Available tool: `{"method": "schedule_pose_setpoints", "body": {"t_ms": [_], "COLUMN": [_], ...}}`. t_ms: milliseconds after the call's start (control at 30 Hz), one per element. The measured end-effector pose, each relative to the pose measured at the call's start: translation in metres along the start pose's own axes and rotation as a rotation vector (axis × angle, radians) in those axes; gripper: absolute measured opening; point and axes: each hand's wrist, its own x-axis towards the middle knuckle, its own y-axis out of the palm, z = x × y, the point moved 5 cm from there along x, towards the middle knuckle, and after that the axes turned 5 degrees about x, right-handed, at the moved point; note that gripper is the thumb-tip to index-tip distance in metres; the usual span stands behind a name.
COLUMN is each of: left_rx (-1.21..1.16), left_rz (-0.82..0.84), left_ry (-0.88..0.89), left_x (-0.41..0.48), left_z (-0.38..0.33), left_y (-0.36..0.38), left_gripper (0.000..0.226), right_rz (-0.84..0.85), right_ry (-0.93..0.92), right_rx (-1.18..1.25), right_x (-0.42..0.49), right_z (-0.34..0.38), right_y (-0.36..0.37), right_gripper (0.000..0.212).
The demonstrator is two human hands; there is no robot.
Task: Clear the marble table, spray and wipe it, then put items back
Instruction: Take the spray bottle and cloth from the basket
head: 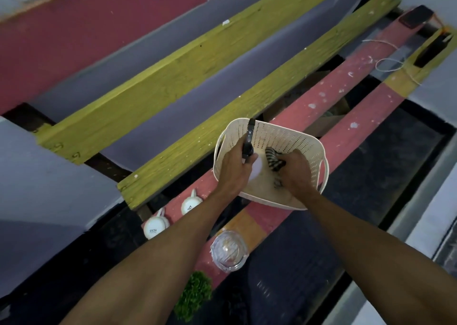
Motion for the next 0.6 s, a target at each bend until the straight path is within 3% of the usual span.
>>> {"method": "schedule_pose_setpoints", "body": {"t_ms": [100, 200, 333, 600], "left_rx": [-0.082, -0.155, -0.223, -0.204], "left_rz": [-0.025, -0.096, -0.286, -0.681], "left_ry": [0.080, 0.072, 0.075, -0.049], "left_x": [-0.016, -0.049, -0.114, -0.311], "left_z": [-0.027, -0.053, -0.076, -0.041], "left_y": [-0.028, -0.072, -0.142, -0.308], "left_gripper": [0.035, 0.040, 0.033, 0.018], "right_rz": [-0.102, -0.132, -0.166, -0.009], "right_ry": [-0.023, -0.075, -0.122, -0.230], "right_rx": [0.098, 0.123, 0.202, 0.286], "right_x": [-0.013, -0.035, -0.086, -0.259], "right_z": [0.030, 0.070, 0.130, 0.282], "right_y": [-0.035, -0.076, -0.111, -0.071], "right_gripper": [0.045, 0.046, 0.054, 0.052]}}
